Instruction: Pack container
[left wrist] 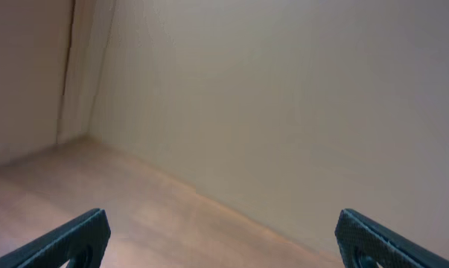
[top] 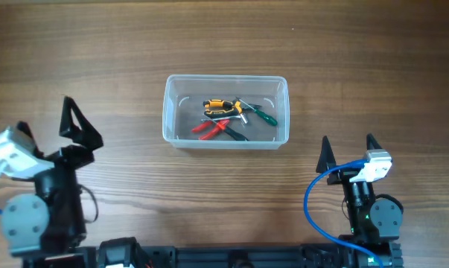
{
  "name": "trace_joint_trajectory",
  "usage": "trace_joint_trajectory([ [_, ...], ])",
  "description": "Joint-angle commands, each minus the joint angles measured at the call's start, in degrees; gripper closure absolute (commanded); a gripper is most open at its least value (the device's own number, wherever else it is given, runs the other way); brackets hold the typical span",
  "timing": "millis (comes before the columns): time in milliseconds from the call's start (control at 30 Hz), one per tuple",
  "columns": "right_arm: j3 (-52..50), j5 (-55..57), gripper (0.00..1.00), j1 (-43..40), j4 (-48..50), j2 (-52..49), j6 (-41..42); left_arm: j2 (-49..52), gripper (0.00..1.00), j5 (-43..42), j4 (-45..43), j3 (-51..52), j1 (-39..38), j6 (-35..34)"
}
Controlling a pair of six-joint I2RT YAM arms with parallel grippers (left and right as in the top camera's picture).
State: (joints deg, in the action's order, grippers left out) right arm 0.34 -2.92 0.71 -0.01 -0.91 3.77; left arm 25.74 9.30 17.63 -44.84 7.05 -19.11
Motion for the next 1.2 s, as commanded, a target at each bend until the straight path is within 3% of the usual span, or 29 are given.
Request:
trace_joint_trajectory([
  [0,0.0,0.3,0.0,0.2,0.2,0.8,-0.6,-6.2,0.0,-0.7,-4.3,12.2,0.3,-7.1],
  [267,0.0,0.3,0.0,0.2,0.2,0.8,-0.6,-15.2,0.0,-2.3,-6.7,25.9,-0.3,-14.4],
  [600,0.0,0.3,0.0,0.2,0.2,0.8,-0.6,-20.7,0.0,-2.4,-6.7,32.8,-4.3,-14.4],
  [1167,0.0,0.3,0.0,0.2,0.2,0.8,-0.6,-25.6,0.0,-4.0,-6.7,40.8,-4.7,-14.4],
])
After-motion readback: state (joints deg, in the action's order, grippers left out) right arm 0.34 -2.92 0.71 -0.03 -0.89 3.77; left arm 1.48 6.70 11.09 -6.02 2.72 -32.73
